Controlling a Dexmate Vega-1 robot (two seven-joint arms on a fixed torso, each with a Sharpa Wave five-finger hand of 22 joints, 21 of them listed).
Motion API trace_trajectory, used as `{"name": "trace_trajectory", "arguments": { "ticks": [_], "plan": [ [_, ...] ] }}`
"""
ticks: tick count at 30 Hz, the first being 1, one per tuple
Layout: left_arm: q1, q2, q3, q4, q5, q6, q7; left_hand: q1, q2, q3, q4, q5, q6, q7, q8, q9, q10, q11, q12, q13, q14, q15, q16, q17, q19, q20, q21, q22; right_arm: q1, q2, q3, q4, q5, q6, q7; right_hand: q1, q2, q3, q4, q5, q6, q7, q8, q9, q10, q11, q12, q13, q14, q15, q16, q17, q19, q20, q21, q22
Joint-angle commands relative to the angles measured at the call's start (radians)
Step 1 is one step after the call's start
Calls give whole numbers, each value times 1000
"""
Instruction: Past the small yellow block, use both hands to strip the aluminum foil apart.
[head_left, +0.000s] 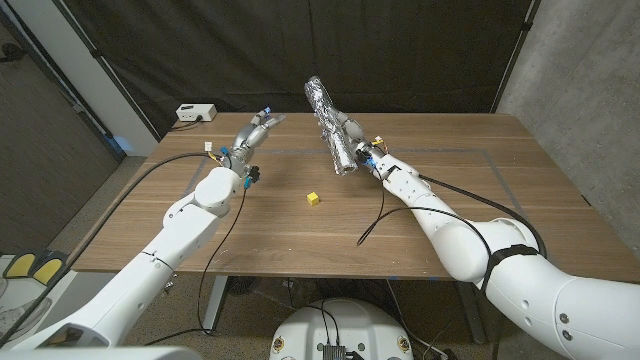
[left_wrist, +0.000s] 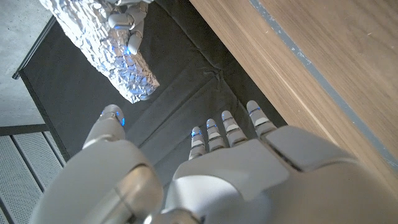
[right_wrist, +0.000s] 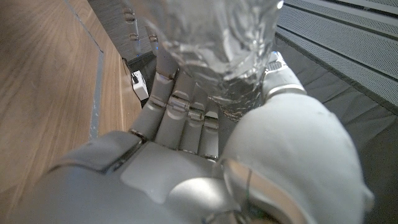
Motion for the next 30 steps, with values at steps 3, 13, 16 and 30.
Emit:
{"name": "trace_trajectory", "arguments": {
  "ticks": [3, 13, 16, 30],
  "plan": [
    [-14, 16, 26, -29, 2, 13, -37, -10, -12, -18, 3, 15, -19, 1, -9, 3, -22, 2, -8, 4, -33, 15, -8, 3, -29, 14, -12, 4, 72, 19, 74, 145, -96, 48, 190, 200, 201, 67, 8, 10, 88, -96, 10, 7, 144, -136, 6, 5, 139, -129, 9, -1, 7, -100, 1, 11],
    [-24, 3, 34, -23, -14, 1, -58, -13, -12, -28, 4, 20, -4, 10, -4, 4, -25, 4, -7, 5, -35, 20, -4, 3, -18, 17, -8, 5, -196, 6, -17, -379, -153, -41, -183, 186, 200, 79, 14, 12, 84, -99, 9, 7, 138, -129, -5, -2, 125, -128, 1, -15, -1, -100, -13, 17],
    [-27, -8, 37, -38, -21, 27, -47, -11, -10, -41, 3, 27, 50, 14, 16, 7, 3, 20, 4, 6, -15, 21, 7, 3, -4, 27, -6, 6, -202, -3, -33, -387, -142, -31, -199, 184, 200, 82, 14, 13, 83, -100, 8, 7, 135, -128, -8, -3, 126, -128, 0, -20, -2, -101, -18, 19],
    [-45, -18, 29, -202, -132, 397, 77, 68, 26, -104, -1, 35, 373, 103, 166, 39, 505, -31, 221, 54, 554, -113, 188, 61, 346, -13, 166, 53, -159, -22, -76, -292, -98, 90, -133, 173, 194, 95, 14, 14, 86, -100, 10, 6, 137, -126, -15, -5, 124, -128, -1, -27, 0, -101, -27, 30]
  ]
}}
